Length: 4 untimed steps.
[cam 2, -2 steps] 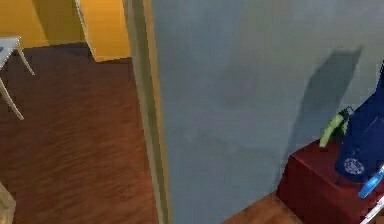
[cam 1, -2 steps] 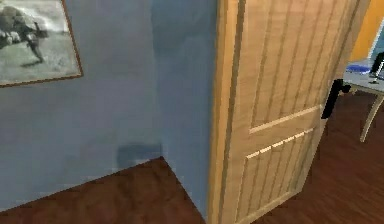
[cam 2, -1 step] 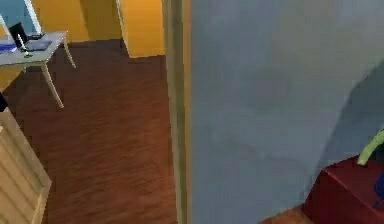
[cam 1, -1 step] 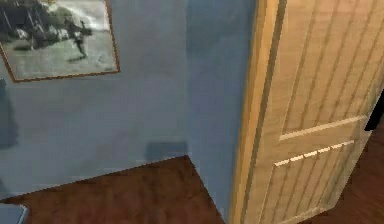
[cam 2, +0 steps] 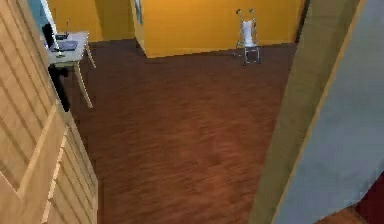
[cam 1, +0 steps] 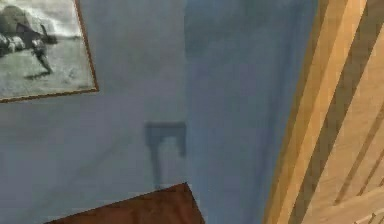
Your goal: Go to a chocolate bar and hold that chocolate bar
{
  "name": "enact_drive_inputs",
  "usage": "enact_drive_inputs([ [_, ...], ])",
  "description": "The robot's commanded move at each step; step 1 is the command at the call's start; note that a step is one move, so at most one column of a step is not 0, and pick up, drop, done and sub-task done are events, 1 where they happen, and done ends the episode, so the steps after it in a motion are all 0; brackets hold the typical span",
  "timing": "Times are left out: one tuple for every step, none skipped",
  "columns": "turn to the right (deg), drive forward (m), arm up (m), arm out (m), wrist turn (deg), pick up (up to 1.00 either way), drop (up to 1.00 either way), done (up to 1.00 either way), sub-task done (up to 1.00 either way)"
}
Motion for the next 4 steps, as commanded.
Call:
enact_drive_inputs([
  [45.0, 0.00, 0.00, 0.00, 0.0, 0.00, 0.00, 0.00, 0.00],
  [30.0, 0.00, 0.00, 0.00, 0.0, 0.00, 0.00, 0.00, 0.00],
  [0.0, 1.00, 0.00, 0.00, 0.0, 0.00, 0.00, 0.00, 0.00],
  [0.0, 0.50, 0.00, 0.00, 0.0, 0.00, 0.00, 0.00, 0.00],
])
